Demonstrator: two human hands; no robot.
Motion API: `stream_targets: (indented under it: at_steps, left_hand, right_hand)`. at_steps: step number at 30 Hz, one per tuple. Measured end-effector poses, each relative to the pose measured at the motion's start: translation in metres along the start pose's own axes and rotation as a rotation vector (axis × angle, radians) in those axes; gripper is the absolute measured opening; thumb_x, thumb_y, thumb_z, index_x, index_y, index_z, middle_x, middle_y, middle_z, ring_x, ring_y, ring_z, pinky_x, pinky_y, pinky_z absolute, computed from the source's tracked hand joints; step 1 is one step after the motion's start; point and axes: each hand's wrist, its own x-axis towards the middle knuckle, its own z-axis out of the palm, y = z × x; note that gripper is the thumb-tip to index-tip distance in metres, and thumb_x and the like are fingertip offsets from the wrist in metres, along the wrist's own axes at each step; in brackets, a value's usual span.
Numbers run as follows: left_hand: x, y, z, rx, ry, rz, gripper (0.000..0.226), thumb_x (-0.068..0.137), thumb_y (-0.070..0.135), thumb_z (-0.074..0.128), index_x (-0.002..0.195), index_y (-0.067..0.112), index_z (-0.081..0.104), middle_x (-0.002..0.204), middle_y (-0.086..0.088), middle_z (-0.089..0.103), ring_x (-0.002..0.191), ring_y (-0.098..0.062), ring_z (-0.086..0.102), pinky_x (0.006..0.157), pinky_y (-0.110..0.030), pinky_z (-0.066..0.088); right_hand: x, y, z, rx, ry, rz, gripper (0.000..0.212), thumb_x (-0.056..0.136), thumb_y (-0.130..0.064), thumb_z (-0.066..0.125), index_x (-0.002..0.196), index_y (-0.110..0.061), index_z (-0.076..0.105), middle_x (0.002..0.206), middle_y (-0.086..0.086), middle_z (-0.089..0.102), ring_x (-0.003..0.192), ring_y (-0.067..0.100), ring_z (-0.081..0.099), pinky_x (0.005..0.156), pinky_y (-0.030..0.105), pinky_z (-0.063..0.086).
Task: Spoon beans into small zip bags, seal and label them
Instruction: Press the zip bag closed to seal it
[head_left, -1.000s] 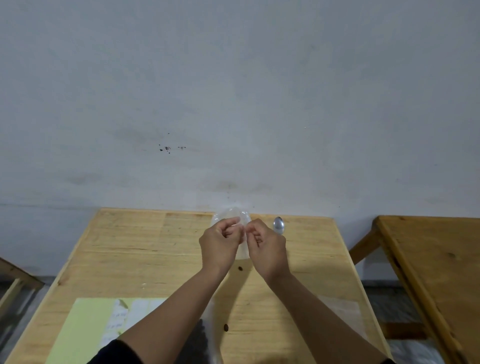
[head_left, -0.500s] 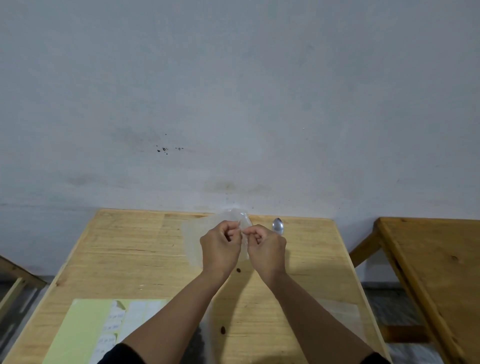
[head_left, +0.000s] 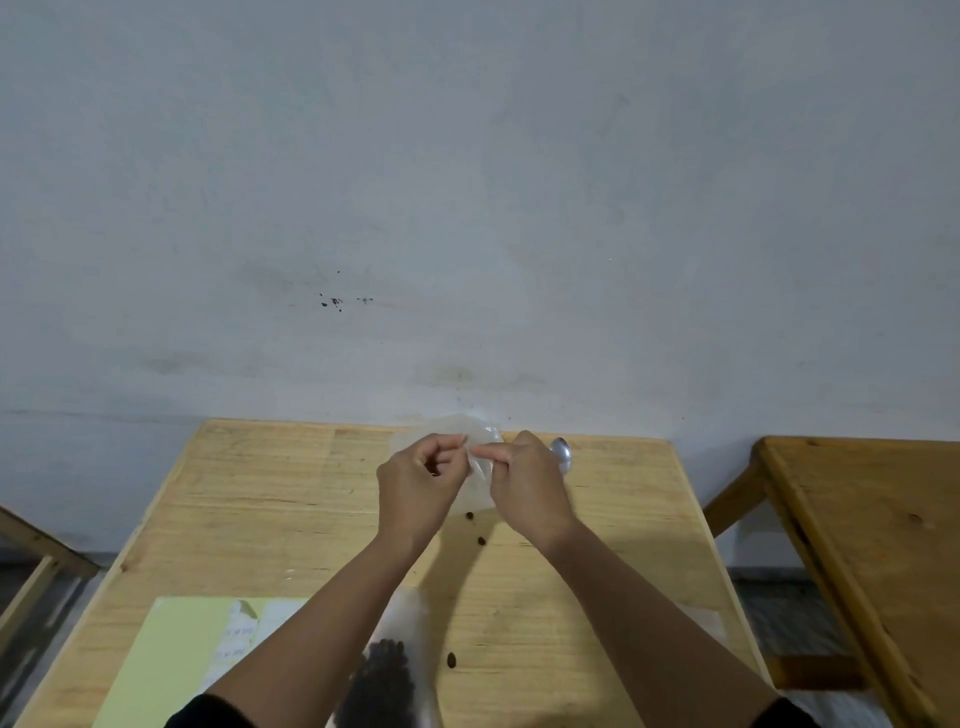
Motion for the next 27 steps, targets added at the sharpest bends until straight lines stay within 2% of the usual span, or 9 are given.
stream_targets:
  at_steps: [3,6,8,12,15,17,19,22,27]
  left_hand:
    - [0.000,-0.003,-0.009,-0.041,-0.094,0.037,0.029,0.080,0.025,0.074,0.109,0.026,0.069,0.093,0.016,0.071,0.087,0.005,0.065,0.074,-0.003,0.046]
    - [0.001,-0.009,-0.017,0.065,-0.247,0.095,0.068,0.067,0.029,0.084,0.128,0.037,0.053,0.121,0.031,0.051,0.108,0.015,0.050,0.092,-0.005,0.039]
    - [0.003,-0.014,-0.021,0.173,-0.308,0.154,0.093,0.056,0.031,0.089,0.137,0.035,0.043,0.132,0.033,0.039,0.120,0.015,0.038,0.102,-0.008,0.031]
    - [0.011,-0.019,-0.025,0.301,-0.446,0.302,0.122,0.048,0.044,0.090,0.145,0.038,0.016,0.145,0.034,0.014,0.129,0.026,0.010,0.100,0.005,0.013]
    - [0.015,-0.023,-0.028,0.372,-0.526,0.352,0.126,0.048,0.048,0.089,0.144,0.045,0.007,0.143,0.036,0.006,0.131,0.023,0.002,0.098,0.006,0.009]
    - [0.016,-0.026,-0.029,0.412,-0.519,0.391,0.122,0.052,0.046,0.088,0.145,0.043,0.009,0.140,0.035,0.012,0.129,0.022,0.005,0.096,0.006,0.011]
    - [0.016,-0.029,-0.029,0.444,-0.518,0.414,0.119,0.055,0.047,0.085,0.147,0.037,0.010,0.138,0.028,0.019,0.128,0.018,0.010,0.097,0.004,0.014]
    - [0.013,-0.034,-0.028,0.458,-0.518,0.428,0.117,0.059,0.050,0.080,0.148,0.035,0.006,0.136,0.027,0.021,0.129,0.012,0.014,0.100,0.000,0.016]
    - [0.009,-0.036,-0.022,0.459,-0.497,0.473,0.114,0.062,0.051,0.074,0.150,0.025,0.006,0.134,0.020,0.023,0.131,0.006,0.018,0.103,-0.003,0.017]
  right_hand:
    - [-0.001,-0.001,-0.004,0.033,-0.042,-0.009,0.038,0.097,-0.006,0.039,0.115,-0.025,0.067,0.103,0.002,0.047,0.089,0.011,0.047,0.078,0.014,0.035]
    - [-0.003,0.000,-0.006,0.148,-0.089,0.030,0.036,0.099,-0.009,0.039,0.114,-0.025,0.067,0.103,-0.002,0.046,0.098,0.012,0.050,0.087,0.018,0.040]
    - [-0.004,0.001,-0.005,0.218,-0.134,0.047,0.036,0.099,-0.011,0.039,0.113,-0.027,0.067,0.110,0.001,0.050,0.111,0.018,0.053,0.090,0.021,0.043]
    - [-0.005,0.006,-0.002,0.215,-0.258,0.007,0.039,0.099,-0.011,0.037,0.113,-0.034,0.066,0.119,0.004,0.050,0.124,0.020,0.046,0.092,0.016,0.040]
    - [-0.006,0.009,-0.002,0.251,-0.343,-0.015,0.050,0.098,-0.009,0.036,0.102,-0.052,0.063,0.124,0.007,0.046,0.123,0.017,0.042,0.106,0.029,0.035]
    - [-0.006,0.010,-0.003,0.295,-0.389,-0.023,0.056,0.097,-0.008,0.036,0.096,-0.058,0.061,0.104,-0.009,0.046,0.103,-0.001,0.042,0.098,0.027,0.037]
    - [-0.005,0.014,-0.005,0.371,-0.408,-0.030,0.054,0.095,-0.005,0.039,0.097,-0.052,0.064,0.081,-0.015,0.050,0.077,-0.014,0.045,0.082,0.015,0.038]
    - [-0.003,0.019,-0.007,0.443,-0.414,-0.049,0.052,0.094,-0.005,0.043,0.092,-0.051,0.067,0.073,-0.010,0.051,0.055,-0.006,0.047,0.065,0.008,0.041]
    - [-0.001,0.028,-0.005,0.552,-0.443,-0.037,0.052,0.093,-0.002,0.045,0.095,-0.047,0.070,0.071,-0.005,0.053,0.055,0.003,0.044,0.062,0.013,0.043]
